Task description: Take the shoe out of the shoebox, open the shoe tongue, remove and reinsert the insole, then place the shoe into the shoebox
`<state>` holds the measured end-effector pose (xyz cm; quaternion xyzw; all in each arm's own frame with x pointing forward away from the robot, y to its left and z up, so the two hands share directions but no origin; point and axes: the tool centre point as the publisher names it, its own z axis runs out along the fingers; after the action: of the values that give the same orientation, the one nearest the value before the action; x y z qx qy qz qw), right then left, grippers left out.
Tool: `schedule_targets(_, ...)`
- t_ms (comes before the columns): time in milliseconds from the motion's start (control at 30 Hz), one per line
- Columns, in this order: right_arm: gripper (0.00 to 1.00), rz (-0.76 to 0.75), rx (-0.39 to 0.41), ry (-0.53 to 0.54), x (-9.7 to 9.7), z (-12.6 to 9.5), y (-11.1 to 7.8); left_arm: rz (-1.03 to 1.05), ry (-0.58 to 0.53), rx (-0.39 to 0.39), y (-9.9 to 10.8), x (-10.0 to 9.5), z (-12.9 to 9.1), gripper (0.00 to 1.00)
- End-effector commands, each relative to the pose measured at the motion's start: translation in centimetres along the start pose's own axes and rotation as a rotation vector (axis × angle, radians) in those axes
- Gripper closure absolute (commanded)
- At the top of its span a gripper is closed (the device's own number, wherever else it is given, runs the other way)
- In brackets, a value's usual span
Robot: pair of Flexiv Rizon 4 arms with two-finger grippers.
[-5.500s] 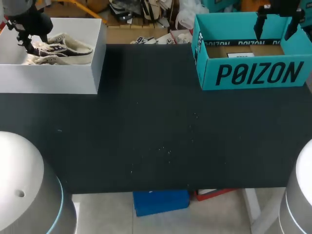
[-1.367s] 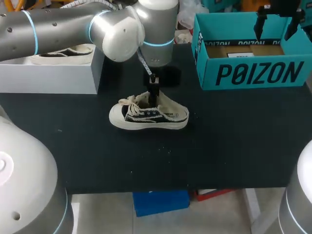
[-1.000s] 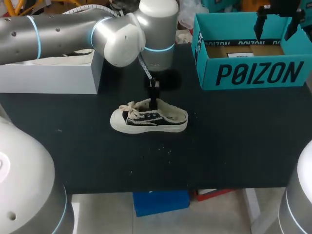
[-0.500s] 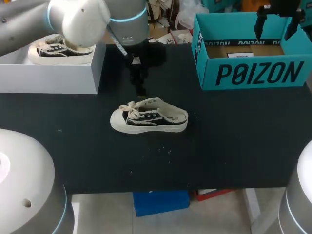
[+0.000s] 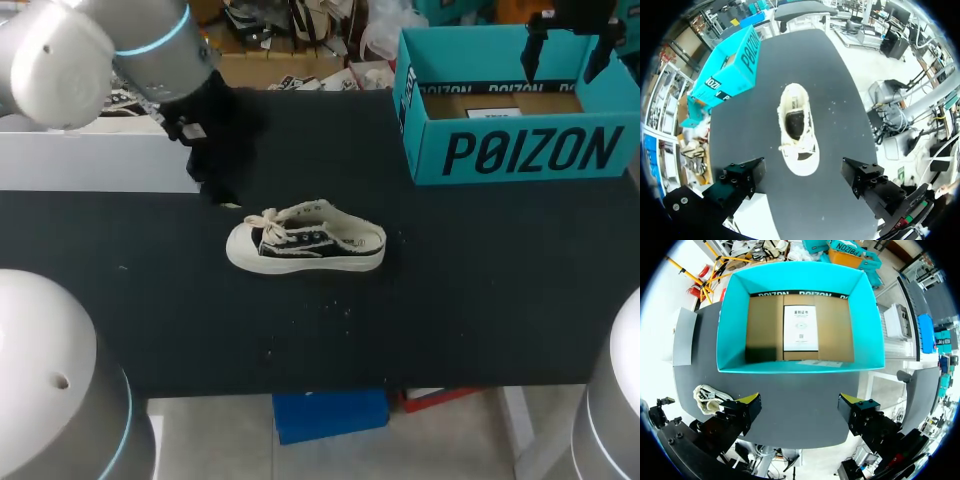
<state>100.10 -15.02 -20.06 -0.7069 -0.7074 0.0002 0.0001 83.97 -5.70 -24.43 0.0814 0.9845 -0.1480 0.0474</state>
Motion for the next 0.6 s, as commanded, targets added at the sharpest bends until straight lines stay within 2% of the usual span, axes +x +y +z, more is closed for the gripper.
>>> schedule_targets(33,0.00,0.000,0.000,0.000,0.0,0.0,0.0,0.004,-0.049,0.143,1.1,0.5,0.0,0.00)
schedule_targets(433,0.00,0.000,0.000,0.000,0.0,0.0,0.0,0.004,-0.049,0.143,1.1,0.5,0.0,0.00)
schedule_targets(533,0.00,-0.401,-0.051,0.044,1.7,-1.6,-3.9,0.004,-0.049,0.143,1.1,0.5,0.0,0.00)
schedule_targets(600,0.00,-0.780,-0.079,0.047,3.3,-2.7,-7.3,0.004,-0.049,0.143,1.1,0.5,0.0,0.00)
